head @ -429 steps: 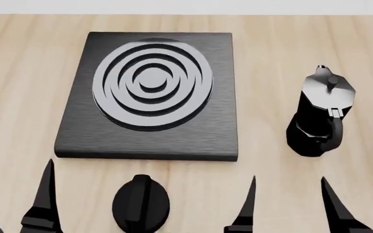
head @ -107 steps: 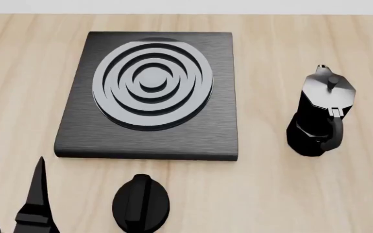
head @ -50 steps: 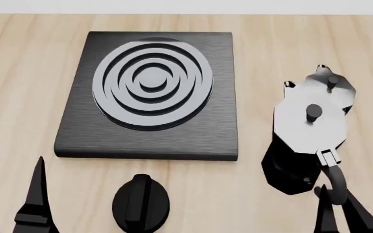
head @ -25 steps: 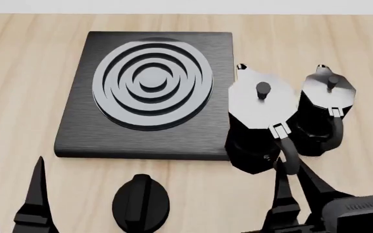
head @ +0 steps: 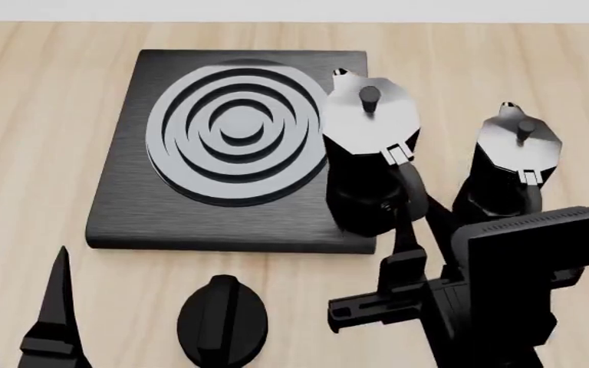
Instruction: Put the right moka pot on the stove.
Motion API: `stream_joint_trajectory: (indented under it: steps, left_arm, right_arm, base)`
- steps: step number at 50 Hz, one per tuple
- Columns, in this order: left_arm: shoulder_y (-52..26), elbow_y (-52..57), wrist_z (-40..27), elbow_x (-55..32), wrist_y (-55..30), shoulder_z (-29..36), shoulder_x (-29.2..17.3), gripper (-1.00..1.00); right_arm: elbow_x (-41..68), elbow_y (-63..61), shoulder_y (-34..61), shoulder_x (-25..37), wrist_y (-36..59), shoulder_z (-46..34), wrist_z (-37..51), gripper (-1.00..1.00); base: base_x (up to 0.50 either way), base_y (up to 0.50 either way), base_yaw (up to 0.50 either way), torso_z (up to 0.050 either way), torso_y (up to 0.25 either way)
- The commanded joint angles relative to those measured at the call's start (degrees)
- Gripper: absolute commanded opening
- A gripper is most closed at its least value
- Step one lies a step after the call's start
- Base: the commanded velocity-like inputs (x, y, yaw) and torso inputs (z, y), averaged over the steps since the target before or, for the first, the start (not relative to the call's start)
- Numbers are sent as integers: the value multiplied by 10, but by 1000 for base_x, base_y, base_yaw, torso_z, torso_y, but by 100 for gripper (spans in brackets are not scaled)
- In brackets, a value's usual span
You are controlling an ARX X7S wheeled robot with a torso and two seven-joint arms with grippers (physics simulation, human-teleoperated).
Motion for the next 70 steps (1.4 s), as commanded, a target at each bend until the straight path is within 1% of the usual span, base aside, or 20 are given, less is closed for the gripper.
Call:
stream_joint_trajectory:
  steps: [1, 19, 34, 54, 70]
  left_arm:
    - [0, 0, -1, -1, 2, 2, -1, 100]
    - [-2, 0, -2, 1, 4, 6, -3, 100]
    - [1, -2, 0, 6, 12, 9, -5, 100]
    - [-2, 1, -2, 1, 12, 11, -7, 100]
    - [0, -1, 1, 2, 21, 13, -9, 100]
  right_arm:
    - [-7, 38, 77, -18, 28, -17, -6, -100]
    - [-16, 97, 143, -50, 32, -51, -20, -100]
    - [-36, 166, 183, -87, 2, -80, -44, -100]
    - [-64, 287, 251, -144, -31, -118, -71, -100]
    - [-94, 423, 301, -193, -99, -135, -101, -100]
  base:
    - [0, 0, 0, 0, 0]
    - [0, 0, 0, 1, 1]
    - [0, 0, 0, 0, 1]
    - [0, 0, 0, 1, 1]
    - [0, 0, 0, 0, 1]
